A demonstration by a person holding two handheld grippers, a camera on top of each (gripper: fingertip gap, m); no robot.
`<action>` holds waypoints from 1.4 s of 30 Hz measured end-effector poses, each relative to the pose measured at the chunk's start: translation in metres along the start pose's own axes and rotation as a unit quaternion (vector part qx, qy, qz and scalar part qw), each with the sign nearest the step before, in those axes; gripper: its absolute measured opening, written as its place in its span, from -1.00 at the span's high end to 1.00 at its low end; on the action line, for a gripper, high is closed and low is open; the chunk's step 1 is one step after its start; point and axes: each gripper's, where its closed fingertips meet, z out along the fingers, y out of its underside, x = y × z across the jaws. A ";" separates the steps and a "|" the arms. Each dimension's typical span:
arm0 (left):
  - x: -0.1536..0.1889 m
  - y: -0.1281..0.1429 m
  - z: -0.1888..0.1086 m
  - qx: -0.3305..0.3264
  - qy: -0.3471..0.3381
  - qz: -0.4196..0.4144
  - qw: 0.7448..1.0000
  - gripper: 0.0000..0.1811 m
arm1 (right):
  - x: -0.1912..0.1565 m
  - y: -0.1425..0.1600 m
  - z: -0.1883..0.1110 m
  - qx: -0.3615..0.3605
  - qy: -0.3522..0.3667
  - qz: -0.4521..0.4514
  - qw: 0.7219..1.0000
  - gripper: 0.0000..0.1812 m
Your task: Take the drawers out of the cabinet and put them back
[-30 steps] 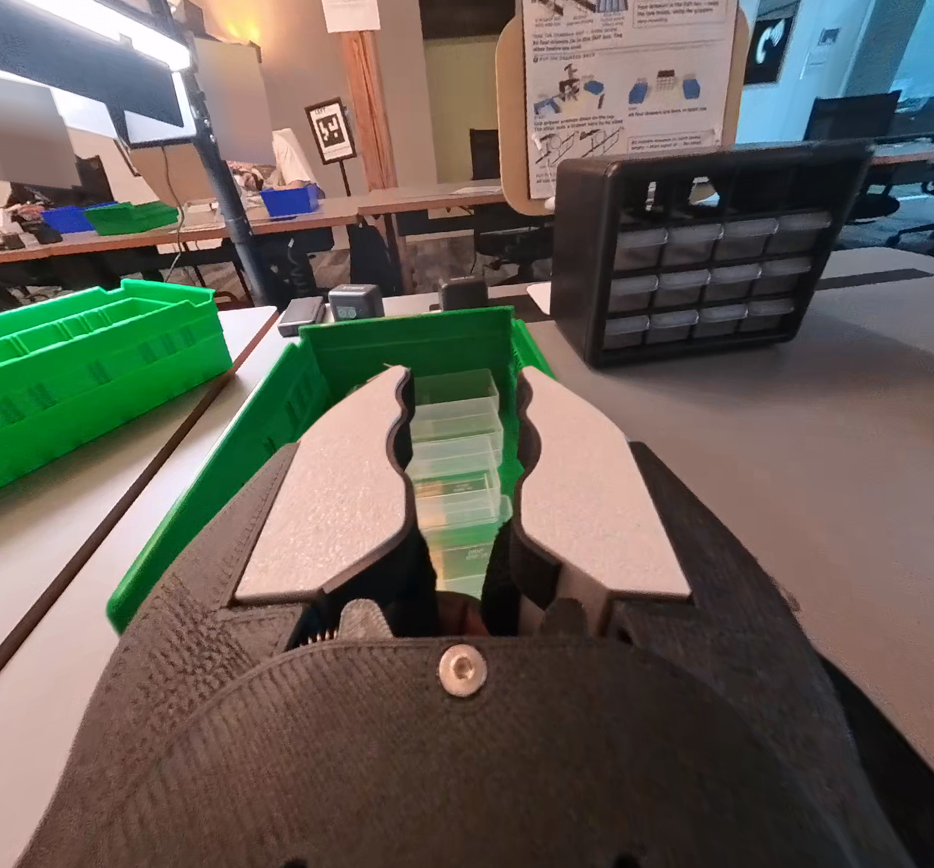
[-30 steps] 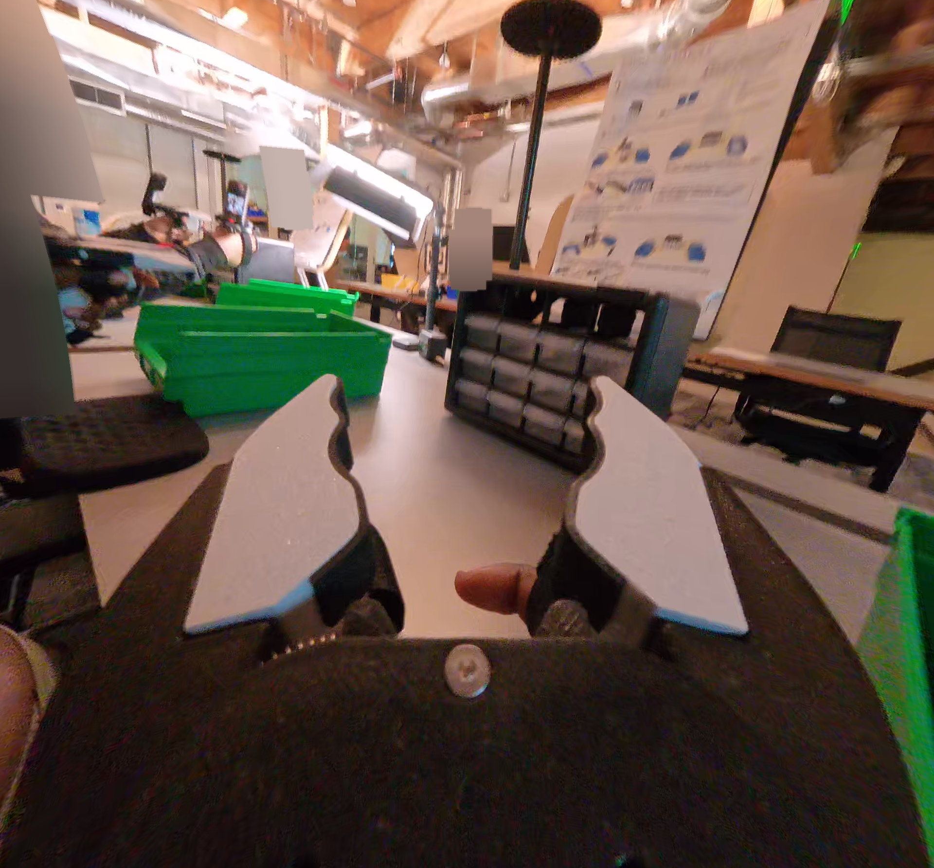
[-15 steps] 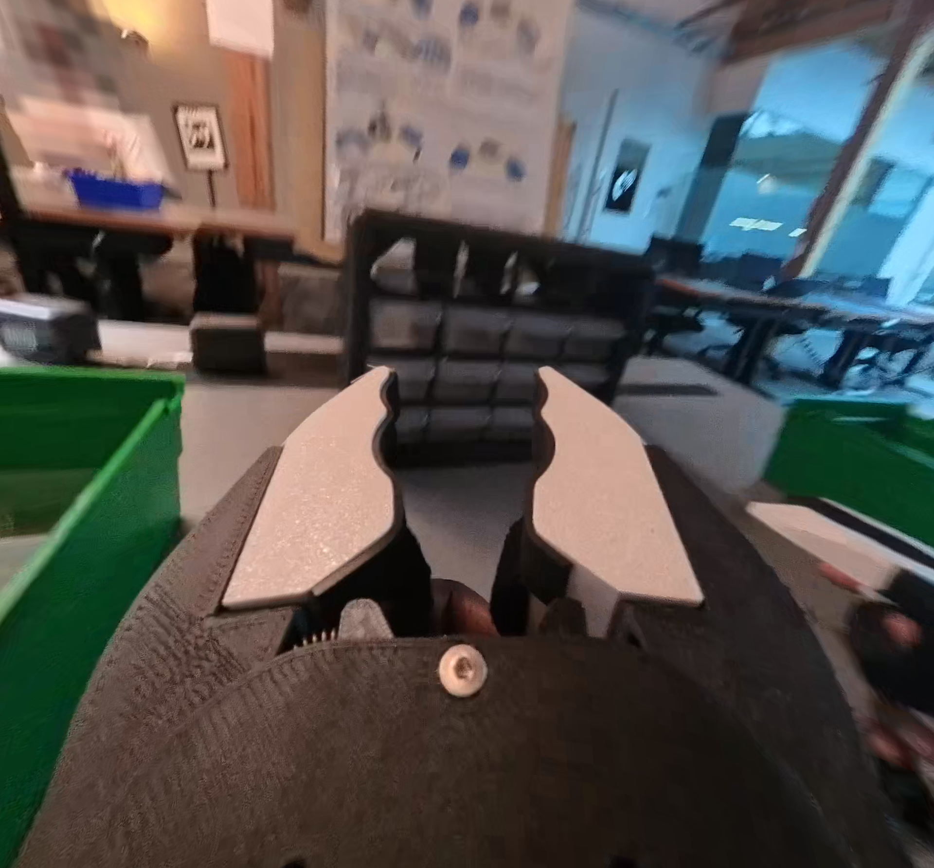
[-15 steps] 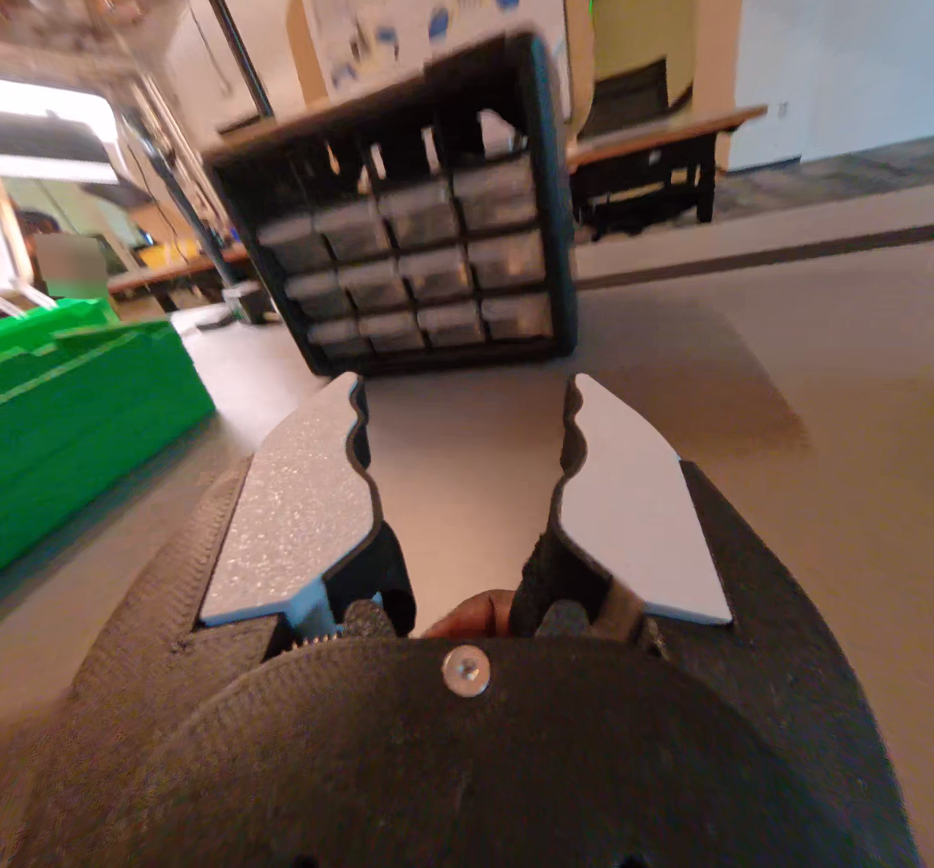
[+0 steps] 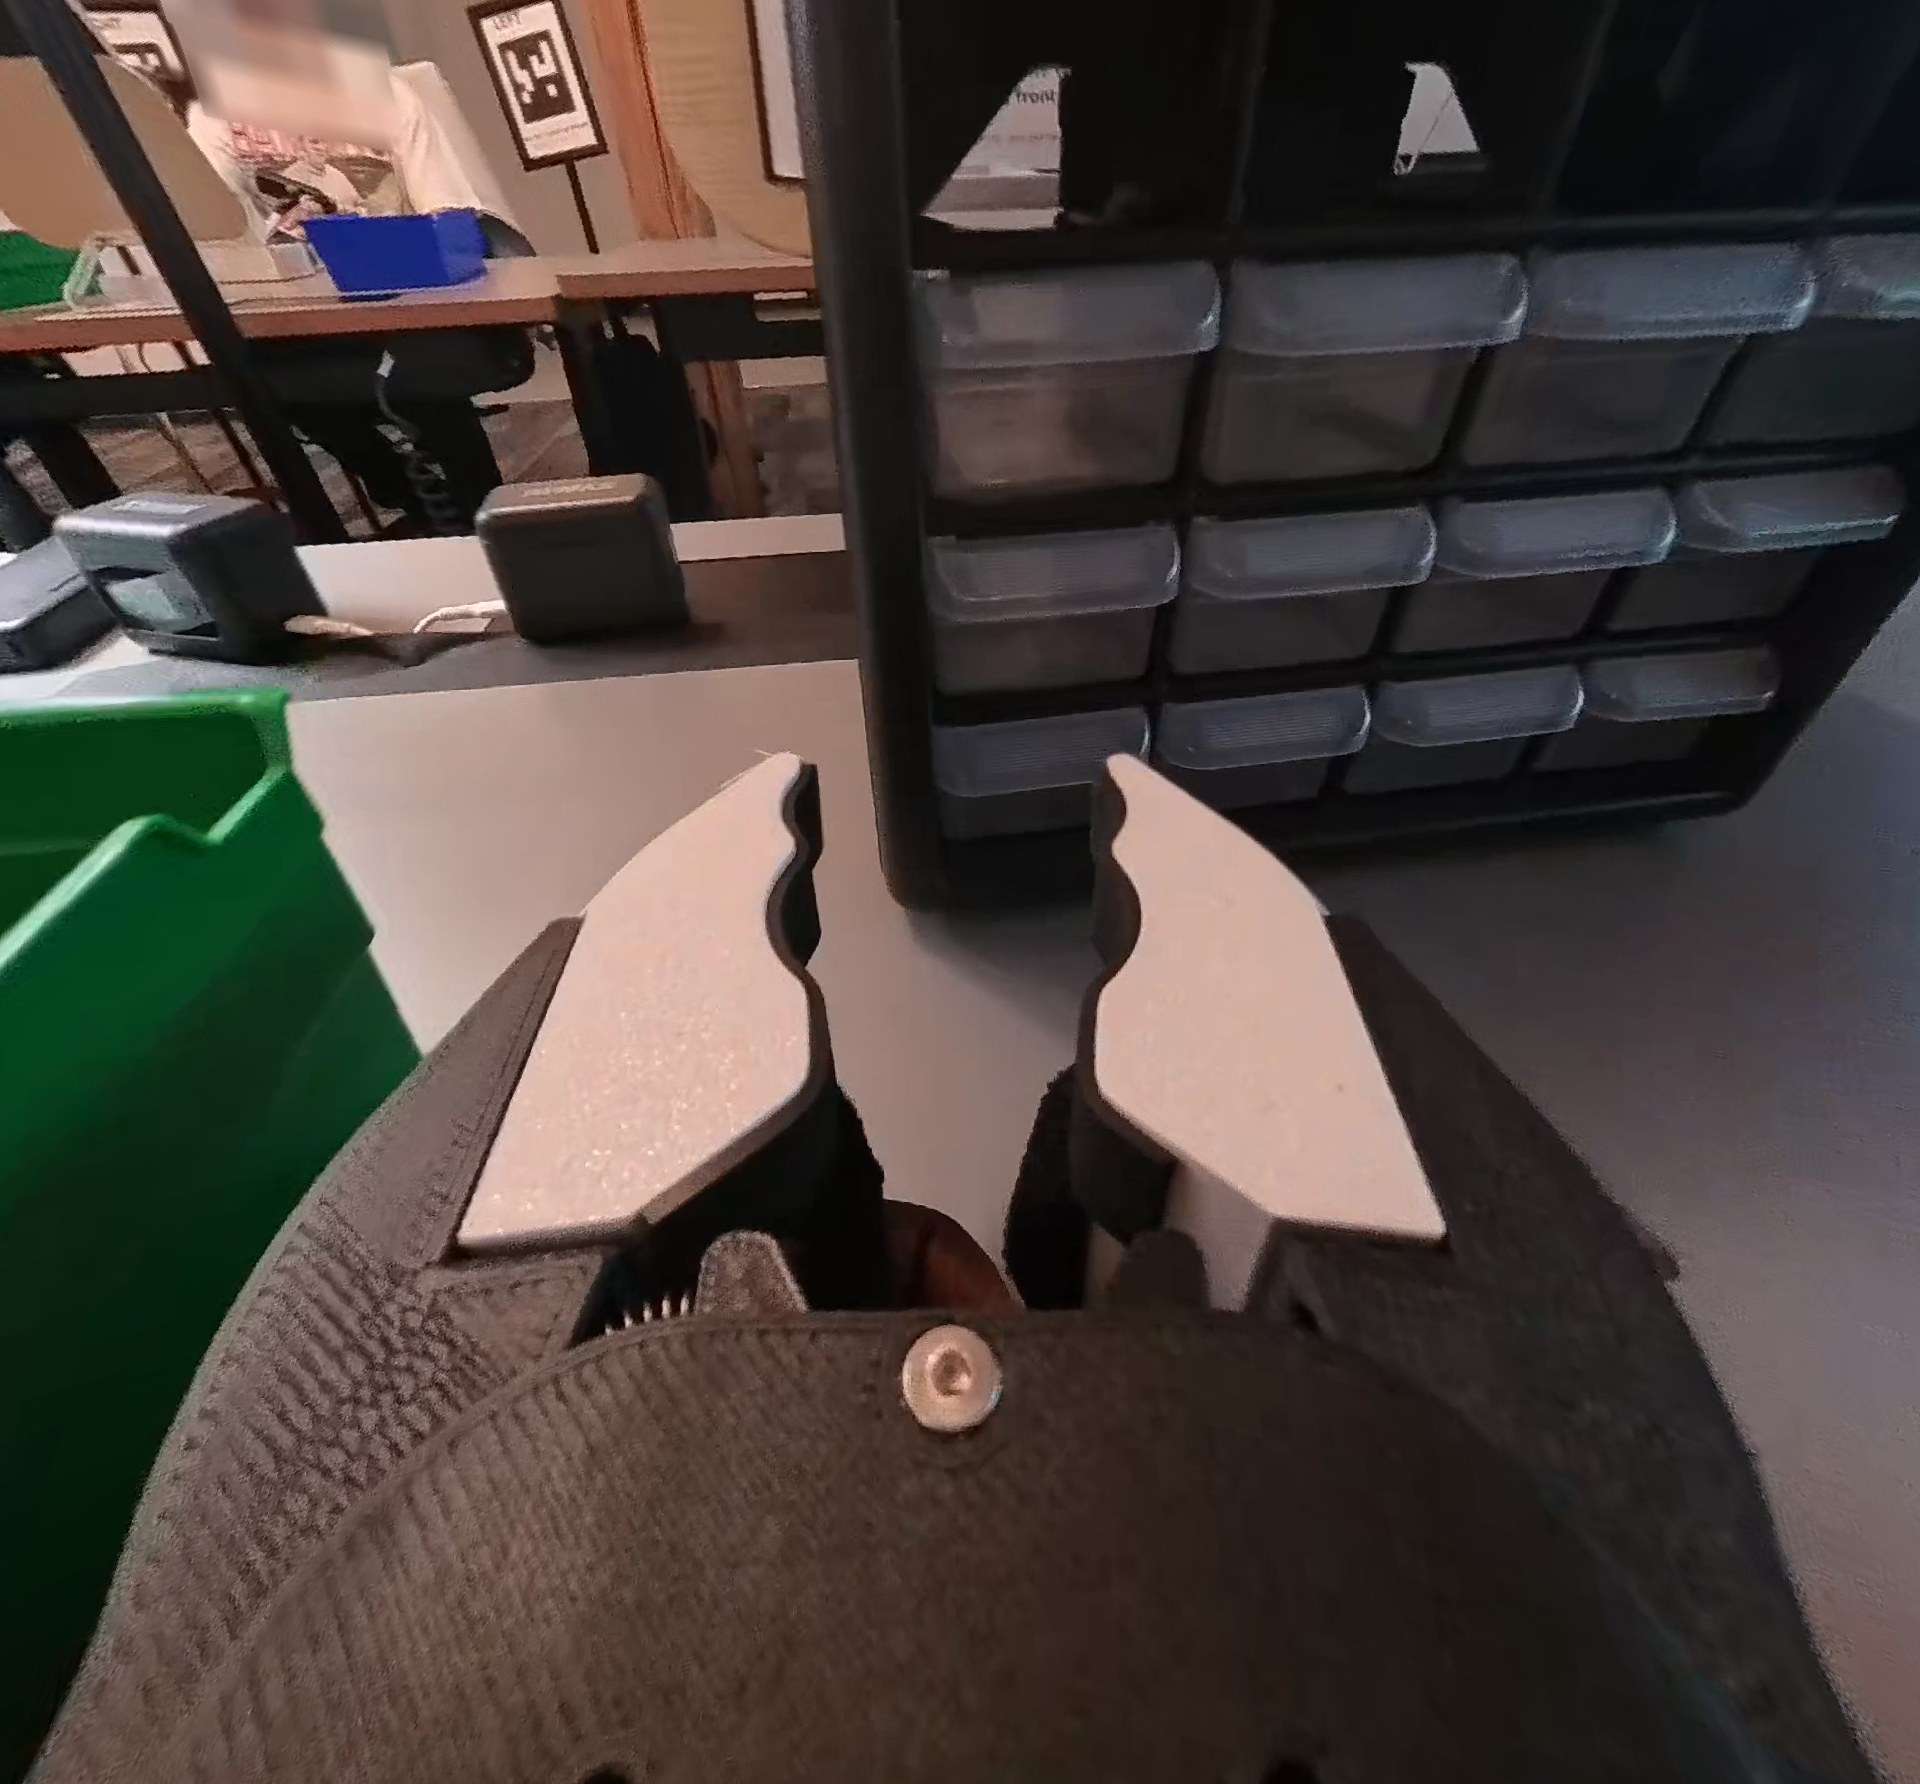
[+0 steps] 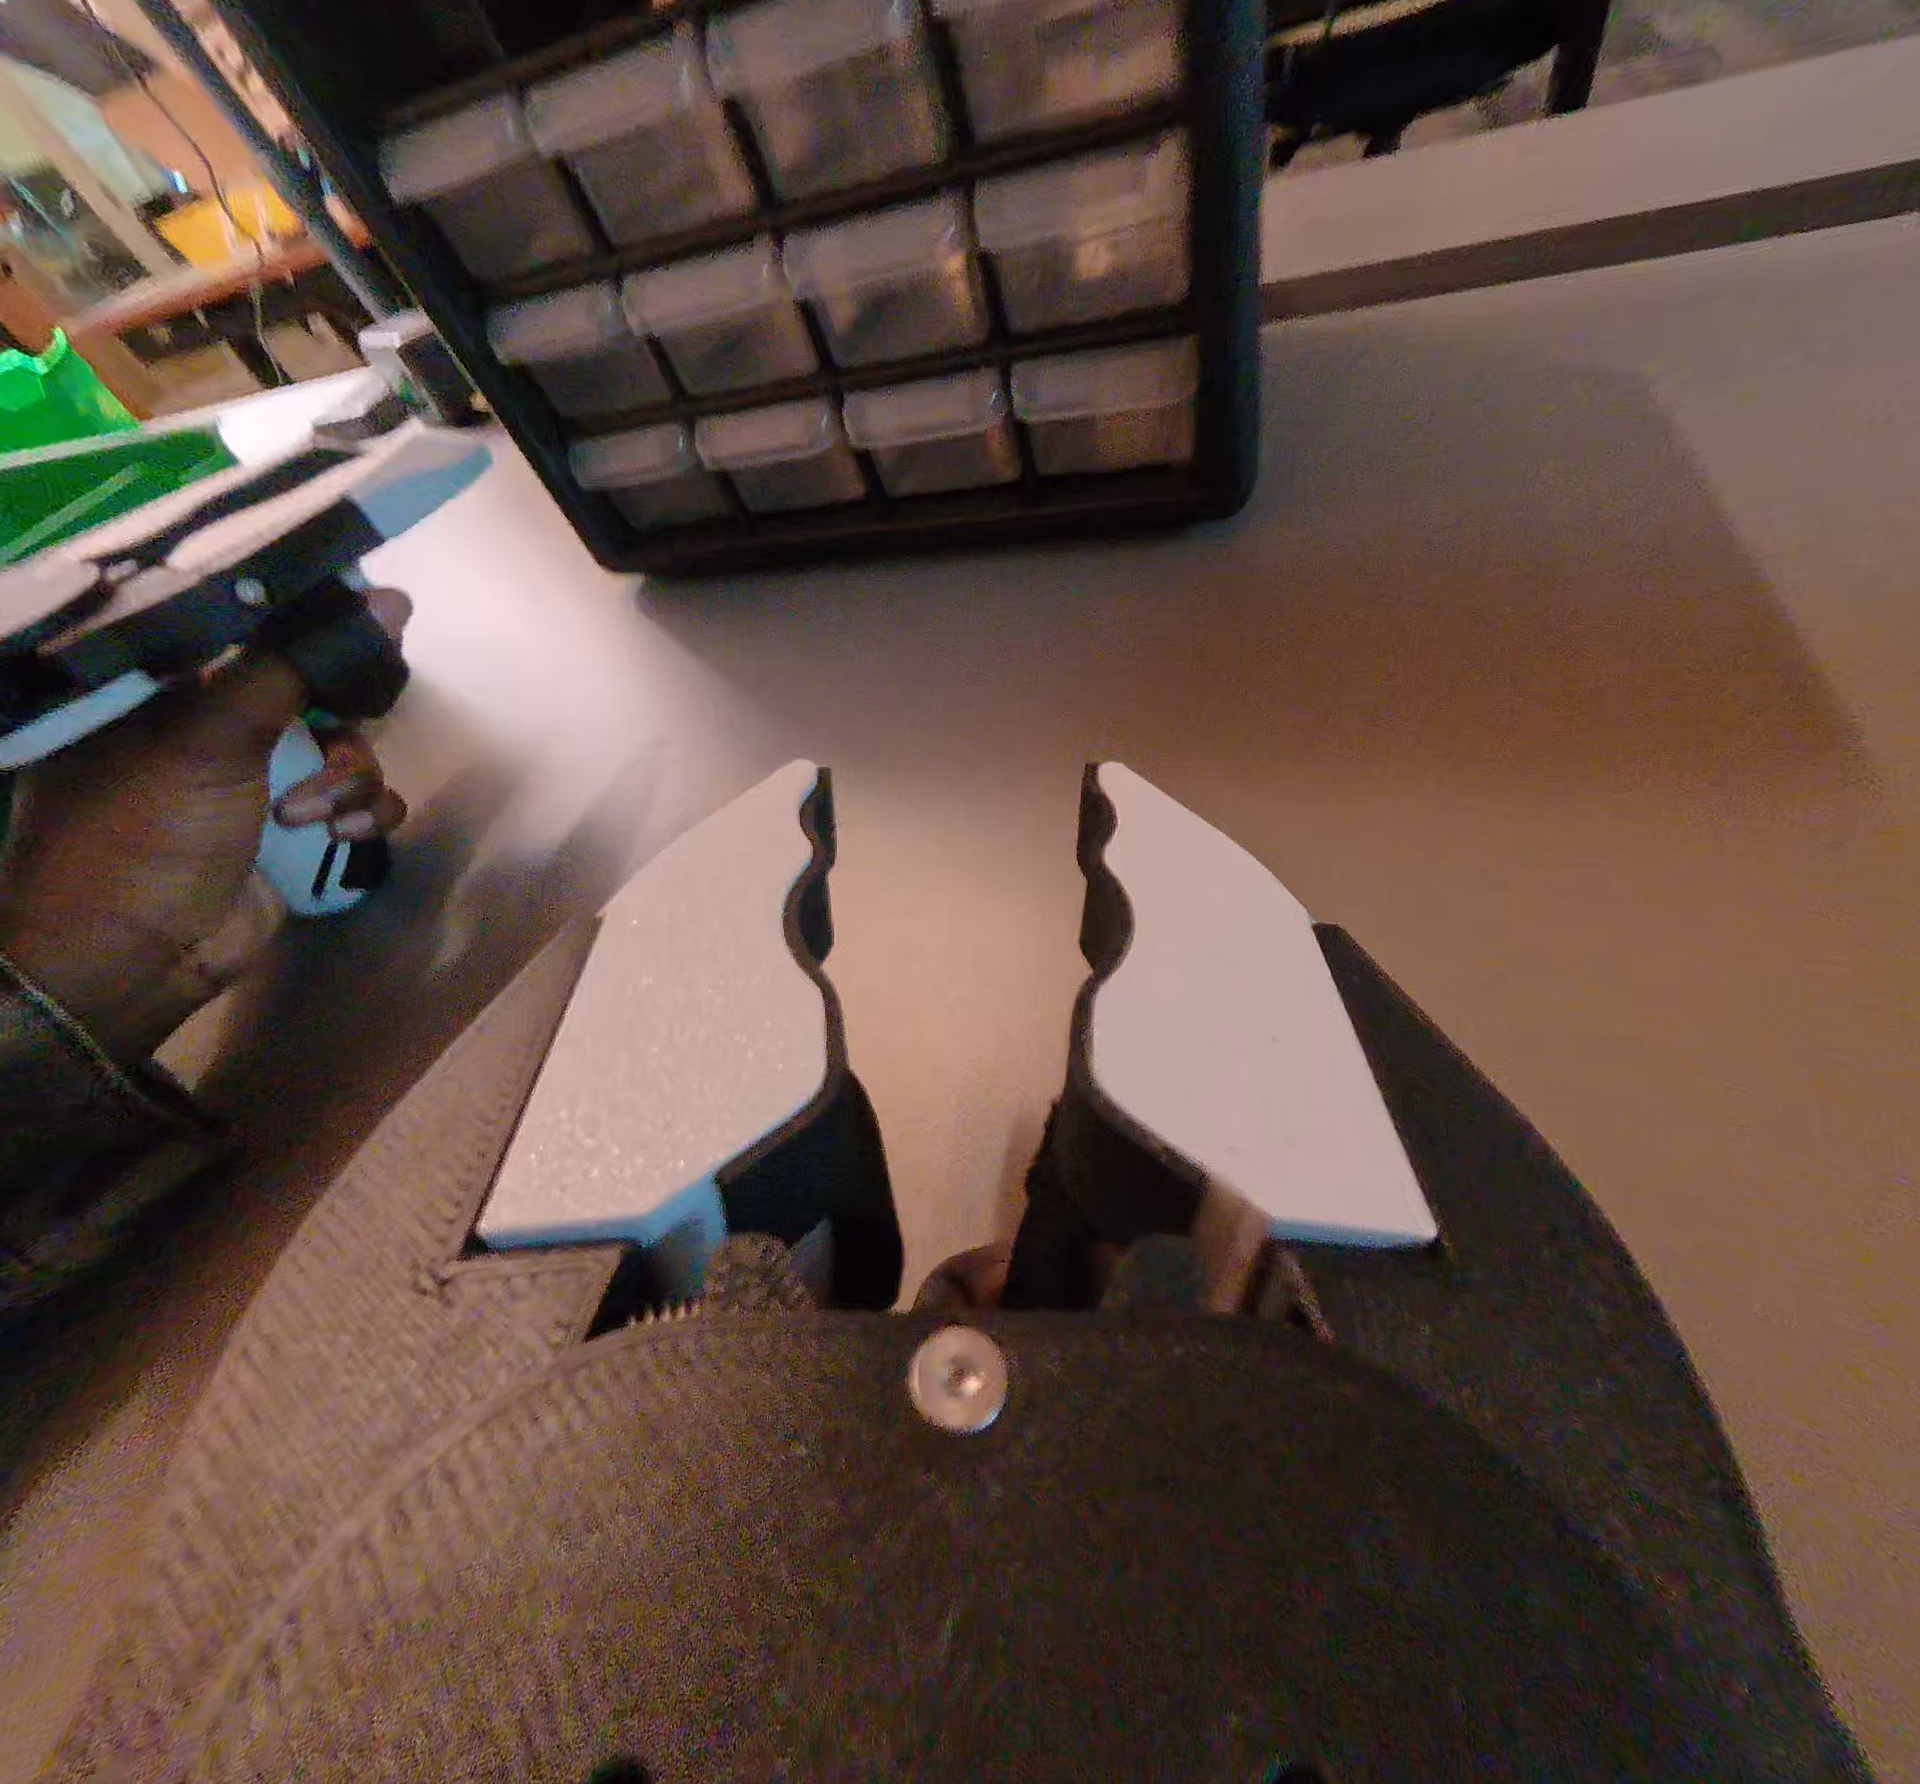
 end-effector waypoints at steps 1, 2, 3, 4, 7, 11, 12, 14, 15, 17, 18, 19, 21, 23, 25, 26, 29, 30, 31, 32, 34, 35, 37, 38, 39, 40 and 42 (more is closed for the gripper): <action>0.000 0.000 0.003 -0.002 0.001 0.008 1.000 0.46 | -0.001 0.001 0.007 -0.012 -0.001 -0.003 1.000 0.49; 0.001 0.000 0.007 -0.004 0.002 0.015 1.000 0.46 | 0.000 -0.001 0.015 -0.013 0.000 -0.006 1.000 0.49; 0.002 0.001 0.010 -0.006 0.005 0.021 1.000 0.46 | 0.004 -0.007 0.024 -0.005 0.009 -0.015 1.000 0.48; 0.002 0.002 0.013 -0.010 0.006 0.024 1.000 0.46 | 0.010 -0.014 0.033 0.006 0.025 -0.027 0.999 0.48; -0.005 0.001 0.022 -0.012 0.000 0.011 1.000 0.47 | 0.026 -0.039 0.059 0.052 0.058 -0.059 0.995 0.50; -0.007 0.005 0.030 -0.029 0.022 -0.019 0.999 0.49 | 0.043 -0.066 0.091 0.098 0.093 -0.114 0.984 0.55; -0.007 0.006 0.031 -0.034 0.026 -0.027 0.999 0.49 | 0.050 -0.071 0.097 0.103 0.107 -0.120 0.982 0.56; -0.009 0.005 0.032 -0.032 0.033 -0.040 0.998 0.53 | 0.061 -0.077 0.109 0.101 0.120 -0.113 0.981 0.58; -0.010 0.004 0.033 -0.029 0.035 -0.043 0.998 0.56 | 0.066 -0.079 0.113 0.103 0.121 -0.109 0.981 0.61; -0.009 0.004 0.037 -0.029 0.041 -0.041 0.998 0.59 | 0.068 -0.084 0.119 0.109 0.118 -0.123 0.979 0.68; -0.009 0.004 0.039 -0.033 0.043 -0.039 0.998 0.59 | 0.068 -0.084 0.122 0.104 0.120 -0.138 0.978 0.69; -0.008 0.006 0.041 -0.039 0.045 -0.036 0.998 0.59 | 0.068 -0.083 0.126 0.095 0.125 -0.151 0.976 0.68; -0.007 0.007 0.044 -0.048 0.048 -0.028 0.997 0.58 | 0.070 -0.080 0.132 0.077 0.135 -0.162 0.975 0.67; -0.007 0.007 0.046 -0.047 0.043 -0.021 0.998 0.60 | 0.073 -0.079 0.136 0.065 0.140 -0.162 0.975 0.69; -0.007 0.008 0.048 -0.049 0.041 -0.011 0.998 0.65 | 0.074 -0.078 0.139 0.058 0.138 -0.165 0.975 0.73; -0.008 0.008 0.049 -0.050 0.034 -0.009 0.998 0.69 | 0.073 -0.078 0.139 0.057 0.137 -0.168 0.975 0.76; -0.013 0.008 0.049 -0.050 0.017 -0.011 0.999 0.81 | 0.075 -0.079 0.138 0.058 0.152 -0.175 0.971 0.81; -0.013 0.008 0.049 -0.050 0.017 -0.011 0.999 0.81 | 0.075 -0.079 0.138 0.058 0.153 -0.176 0.971 0.81; -0.013 0.008 0.049 -0.050 0.015 -0.009 0.999 0.81 | 0.075 -0.078 0.138 0.057 0.154 -0.178 0.970 0.81; -0.013 0.008 0.049 -0.050 0.013 -0.006 0.999 0.81 | 0.075 -0.078 0.138 0.057 0.155 -0.179 0.970 0.81; -0.012 0.008 0.047 -0.048 0.012 -0.003 0.999 0.81 | 0.074 -0.078 0.137 0.057 0.156 -0.183 0.969 0.81; -0.012 0.008 0.045 -0.047 0.012 0.000 0.999 0.81 | 0.074 -0.077 0.135 0.057 0.157 -0.185 0.968 0.81; -0.011 0.009 0.040 -0.046 0.015 0.004 0.999 0.81 | 0.073 -0.075 0.130 0.056 0.158 -0.189 0.968 0.81; -0.010 0.009 0.037 -0.045 0.016 0.005 0.999 0.81 | 0.073 -0.074 0.127 0.056 0.157 -0.190 0.967 0.81; -0.009 0.009 0.033 -0.045 0.016 0.006 0.999 0.81 | 0.072 -0.072 0.123 0.056 0.157 -0.191 0.967 0.81; -0.009 0.010 0.030 -0.045 0.016 0.007 0.999 0.81 | 0.071 -0.071 0.119 0.056 0.157 -0.193 0.967 0.80; -0.006 0.011 0.020 -0.045 0.018 0.009 0.999 0.81 | 0.069 -0.068 0.110 0.056 0.160 -0.195 0.966 0.80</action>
